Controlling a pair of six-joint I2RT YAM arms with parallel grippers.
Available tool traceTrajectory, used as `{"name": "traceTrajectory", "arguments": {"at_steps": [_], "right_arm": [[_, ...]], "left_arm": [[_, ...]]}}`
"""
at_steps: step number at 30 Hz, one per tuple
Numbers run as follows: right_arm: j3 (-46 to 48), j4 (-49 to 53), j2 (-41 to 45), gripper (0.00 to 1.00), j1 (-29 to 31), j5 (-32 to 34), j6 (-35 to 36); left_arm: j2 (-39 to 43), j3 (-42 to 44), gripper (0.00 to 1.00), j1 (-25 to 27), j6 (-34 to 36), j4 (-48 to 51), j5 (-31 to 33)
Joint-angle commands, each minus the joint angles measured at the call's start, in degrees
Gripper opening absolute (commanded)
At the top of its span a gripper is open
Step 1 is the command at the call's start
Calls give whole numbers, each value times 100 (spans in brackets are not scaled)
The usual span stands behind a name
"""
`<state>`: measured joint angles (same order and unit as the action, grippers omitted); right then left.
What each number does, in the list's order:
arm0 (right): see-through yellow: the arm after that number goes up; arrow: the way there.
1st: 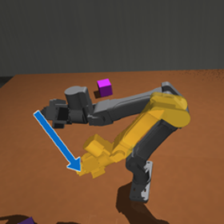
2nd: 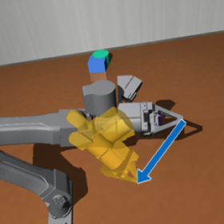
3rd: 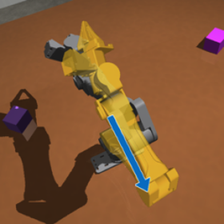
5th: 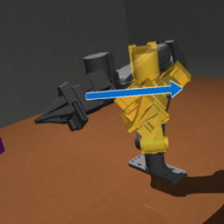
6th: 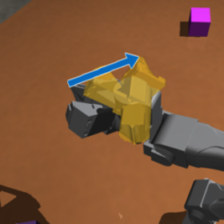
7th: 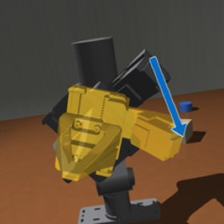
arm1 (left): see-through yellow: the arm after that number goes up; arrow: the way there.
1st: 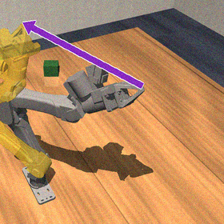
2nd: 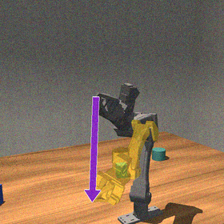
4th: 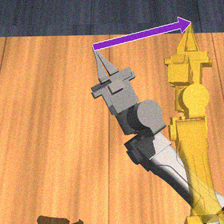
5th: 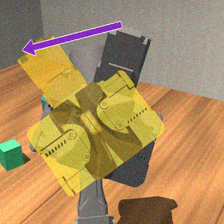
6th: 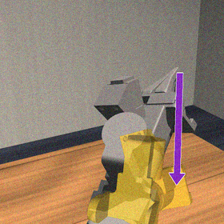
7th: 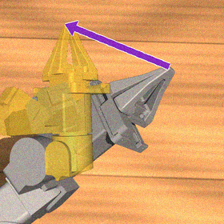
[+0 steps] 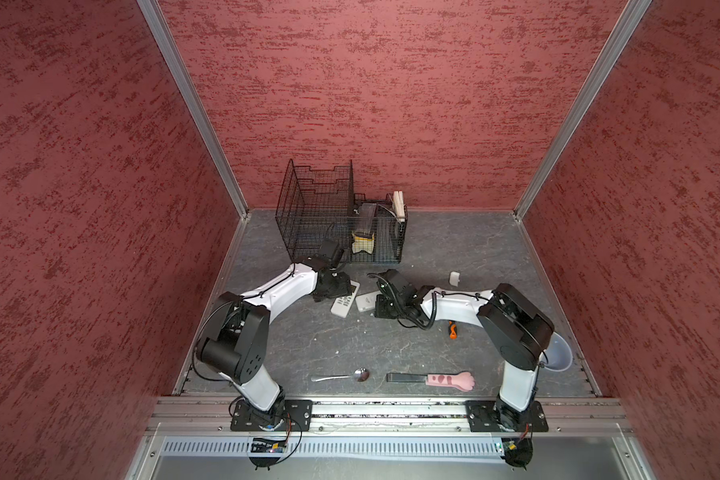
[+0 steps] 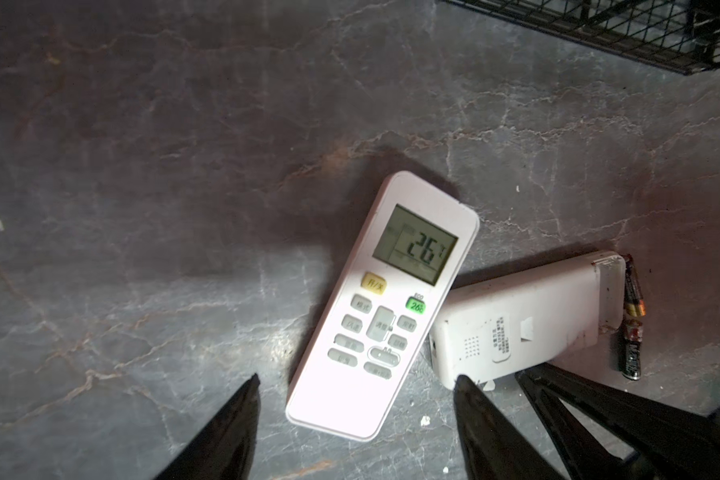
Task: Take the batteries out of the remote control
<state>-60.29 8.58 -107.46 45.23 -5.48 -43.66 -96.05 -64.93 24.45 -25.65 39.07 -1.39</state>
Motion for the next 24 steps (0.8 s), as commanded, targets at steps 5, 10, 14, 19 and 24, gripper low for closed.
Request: {"name": "traceTrajectory", "arguments": {"at_steps": [5, 10, 14, 19, 24], "right_arm": [[356, 230, 911, 14, -15, 70, 101], [644, 376, 1587, 20, -16, 259, 57], [786, 397, 1953, 22, -15, 414, 26], [817, 417, 2062, 22, -15, 486, 7], [784, 383, 2017, 22, -20, 495, 15]], "left_arm": [[-821, -696, 75, 311, 684, 129, 493], [-1269, -1064, 77, 470, 962, 177, 540], [-1539, -1263, 77, 550, 1016, 328, 727], [-1695, -1272, 77, 543, 1014, 453, 908], [-1724, -1127, 76, 502, 918, 466, 1022]]}}
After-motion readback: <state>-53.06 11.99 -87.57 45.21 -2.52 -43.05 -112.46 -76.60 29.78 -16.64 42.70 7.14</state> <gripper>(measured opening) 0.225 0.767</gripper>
